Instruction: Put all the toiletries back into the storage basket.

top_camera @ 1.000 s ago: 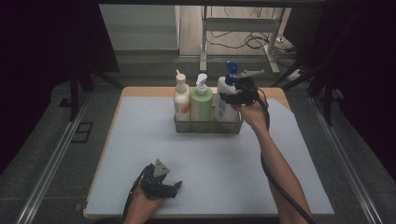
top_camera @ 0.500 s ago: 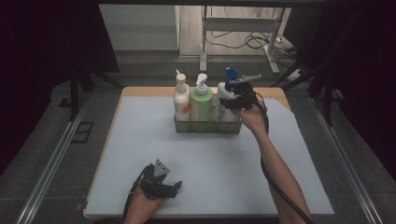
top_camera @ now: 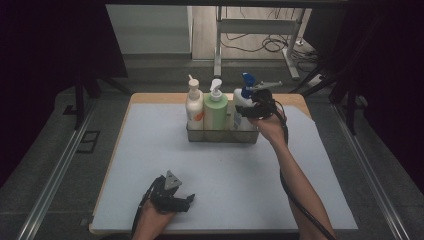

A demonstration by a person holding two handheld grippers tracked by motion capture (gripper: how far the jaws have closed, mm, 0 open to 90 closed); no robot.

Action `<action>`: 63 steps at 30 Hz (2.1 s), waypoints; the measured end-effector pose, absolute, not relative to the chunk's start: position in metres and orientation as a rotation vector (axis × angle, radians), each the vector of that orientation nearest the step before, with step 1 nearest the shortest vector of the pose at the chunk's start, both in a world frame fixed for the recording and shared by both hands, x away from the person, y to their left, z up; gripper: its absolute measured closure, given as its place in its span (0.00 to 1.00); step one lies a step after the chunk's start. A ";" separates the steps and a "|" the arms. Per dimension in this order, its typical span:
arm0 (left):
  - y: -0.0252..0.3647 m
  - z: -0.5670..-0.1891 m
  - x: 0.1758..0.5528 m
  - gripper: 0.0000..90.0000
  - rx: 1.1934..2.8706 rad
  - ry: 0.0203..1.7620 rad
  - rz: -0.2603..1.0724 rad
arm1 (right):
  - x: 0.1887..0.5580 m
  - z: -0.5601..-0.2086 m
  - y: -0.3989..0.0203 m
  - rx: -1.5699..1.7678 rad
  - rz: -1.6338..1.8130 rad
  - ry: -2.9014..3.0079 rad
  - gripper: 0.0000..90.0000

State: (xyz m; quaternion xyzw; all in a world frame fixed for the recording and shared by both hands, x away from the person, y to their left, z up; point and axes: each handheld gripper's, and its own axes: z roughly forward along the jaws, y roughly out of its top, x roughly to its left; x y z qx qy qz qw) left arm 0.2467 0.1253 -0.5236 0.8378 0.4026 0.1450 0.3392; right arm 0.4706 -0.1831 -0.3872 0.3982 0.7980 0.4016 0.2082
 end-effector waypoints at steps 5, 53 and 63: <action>0.125 -0.524 0.247 0.13 2.181 1.048 0.377 | 0.468 -0.386 -0.185 1.095 1.118 2.214 0.37; 0.125 -0.524 0.246 0.13 2.181 1.049 0.379 | 0.418 -0.397 -0.230 1.080 1.146 2.236 0.73; 0.125 -0.524 0.247 0.13 2.181 1.048 0.379 | 0.430 -0.406 -0.239 1.137 1.096 2.200 0.98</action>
